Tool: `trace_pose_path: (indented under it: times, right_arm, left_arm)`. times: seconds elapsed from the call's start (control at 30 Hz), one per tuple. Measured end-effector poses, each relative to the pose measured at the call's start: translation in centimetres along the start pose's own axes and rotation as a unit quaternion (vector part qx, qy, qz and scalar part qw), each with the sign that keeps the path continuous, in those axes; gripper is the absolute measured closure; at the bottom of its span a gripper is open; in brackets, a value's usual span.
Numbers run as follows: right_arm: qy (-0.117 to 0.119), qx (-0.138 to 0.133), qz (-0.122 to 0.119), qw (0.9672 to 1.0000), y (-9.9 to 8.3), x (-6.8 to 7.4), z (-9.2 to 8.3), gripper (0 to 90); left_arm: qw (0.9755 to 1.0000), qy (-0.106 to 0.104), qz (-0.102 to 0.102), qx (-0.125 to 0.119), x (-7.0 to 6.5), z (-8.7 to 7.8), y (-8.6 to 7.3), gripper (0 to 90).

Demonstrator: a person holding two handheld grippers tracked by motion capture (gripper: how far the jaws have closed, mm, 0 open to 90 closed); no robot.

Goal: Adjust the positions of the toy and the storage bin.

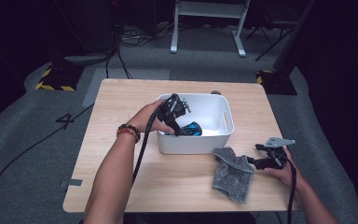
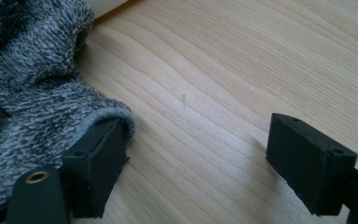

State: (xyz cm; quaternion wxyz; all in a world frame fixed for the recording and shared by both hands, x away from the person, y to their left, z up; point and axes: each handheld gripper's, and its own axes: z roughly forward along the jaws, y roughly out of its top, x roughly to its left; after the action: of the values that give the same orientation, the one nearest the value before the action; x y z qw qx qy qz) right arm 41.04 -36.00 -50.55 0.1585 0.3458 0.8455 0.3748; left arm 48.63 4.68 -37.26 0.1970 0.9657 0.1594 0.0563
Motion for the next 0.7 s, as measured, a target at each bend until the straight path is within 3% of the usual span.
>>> trace_pose_path:
  times: [0.33, 0.7]
  right_arm:
    - [0.000, 0.000, 0.000, 1.0000, 0.00, 0.00, 0.00, 20.0]
    - [0.000, 0.000, 0.000, 1.0000, 0.00, 0.00, 0.00, 20.0]
  left_arm:
    - [0.9995, 0.021, 0.005, -0.021, -0.34, -0.26, 0.14, 23.0]
    - [0.9989, 0.039, 0.009, -0.026, -0.44, -0.62, 0.11, 23.0]
